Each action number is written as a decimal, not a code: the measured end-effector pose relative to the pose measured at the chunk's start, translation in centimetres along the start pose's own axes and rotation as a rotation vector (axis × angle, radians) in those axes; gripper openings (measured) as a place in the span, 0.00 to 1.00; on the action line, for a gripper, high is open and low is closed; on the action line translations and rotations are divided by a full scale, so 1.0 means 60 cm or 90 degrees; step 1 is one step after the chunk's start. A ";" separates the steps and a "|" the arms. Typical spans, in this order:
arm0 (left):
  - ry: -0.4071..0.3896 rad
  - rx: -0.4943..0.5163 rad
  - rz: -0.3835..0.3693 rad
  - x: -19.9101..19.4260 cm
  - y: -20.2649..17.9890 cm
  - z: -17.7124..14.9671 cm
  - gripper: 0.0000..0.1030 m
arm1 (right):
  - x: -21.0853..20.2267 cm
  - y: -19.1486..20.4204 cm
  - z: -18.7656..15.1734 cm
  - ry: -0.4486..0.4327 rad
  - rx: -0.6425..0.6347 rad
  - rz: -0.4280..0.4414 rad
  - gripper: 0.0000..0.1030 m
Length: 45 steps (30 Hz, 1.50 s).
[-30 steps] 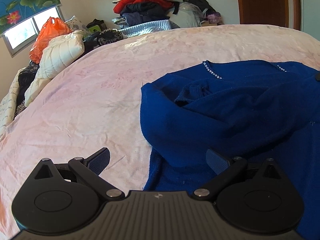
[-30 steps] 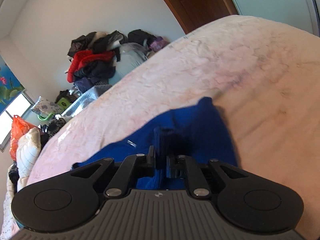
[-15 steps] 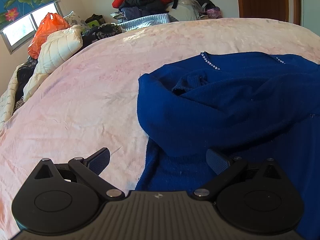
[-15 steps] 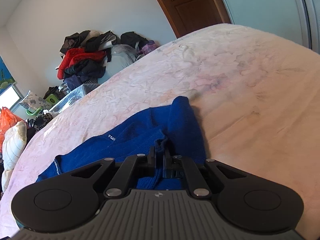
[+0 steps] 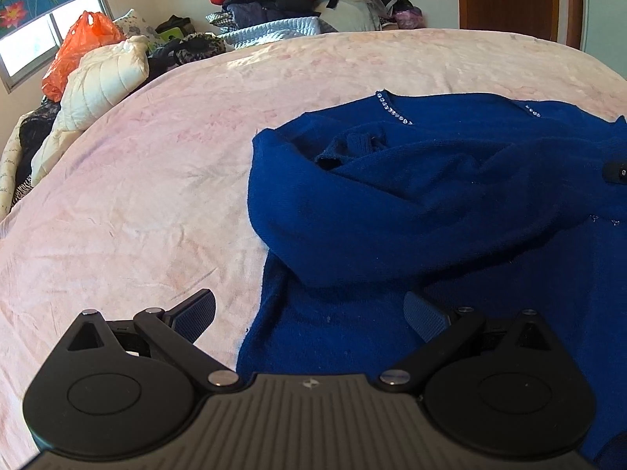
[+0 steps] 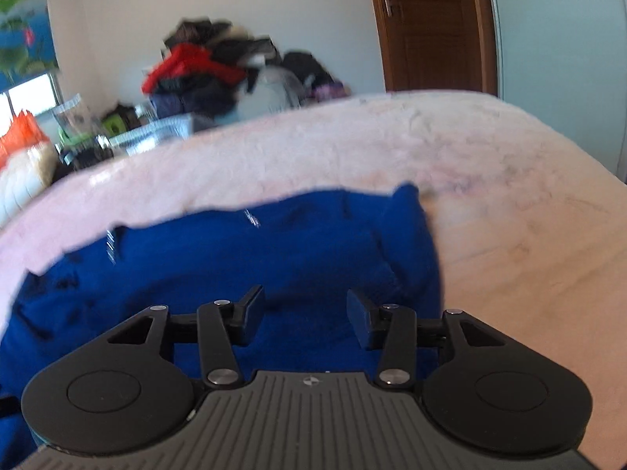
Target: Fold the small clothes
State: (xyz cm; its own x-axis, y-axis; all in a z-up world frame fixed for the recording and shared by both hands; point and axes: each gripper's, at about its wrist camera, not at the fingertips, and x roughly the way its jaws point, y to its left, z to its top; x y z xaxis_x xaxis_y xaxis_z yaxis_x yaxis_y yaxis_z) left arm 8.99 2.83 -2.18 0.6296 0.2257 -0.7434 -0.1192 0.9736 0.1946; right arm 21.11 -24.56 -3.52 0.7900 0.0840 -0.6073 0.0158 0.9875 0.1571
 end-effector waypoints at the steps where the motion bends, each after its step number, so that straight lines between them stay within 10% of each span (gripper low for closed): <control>1: -0.001 0.001 -0.001 -0.002 0.000 -0.002 1.00 | -0.009 -0.002 0.000 -0.007 0.011 -0.001 0.50; 8: 0.012 -0.008 -0.026 -0.011 0.001 -0.016 1.00 | -0.080 0.012 -0.019 -0.022 -0.045 0.032 0.78; 25: 0.017 -0.007 -0.076 -0.081 0.011 -0.072 1.00 | -0.319 0.040 -0.238 -0.024 -0.026 0.147 0.78; 35: 0.025 0.016 -0.086 -0.108 0.001 -0.102 1.00 | -0.359 -0.005 -0.229 0.000 -0.076 0.033 0.70; 45: 0.036 0.011 -0.110 -0.133 0.012 -0.127 1.00 | -0.396 0.014 -0.237 0.032 -0.082 0.078 0.77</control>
State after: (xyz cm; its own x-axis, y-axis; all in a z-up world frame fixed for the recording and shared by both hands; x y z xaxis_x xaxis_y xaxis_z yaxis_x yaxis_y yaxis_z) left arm -1.97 1.97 -0.96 0.5953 0.0576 -0.8014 0.0001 0.9974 0.0718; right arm -6.37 -23.84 -0.05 0.7499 0.2087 -0.6278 -0.1604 0.9780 0.1335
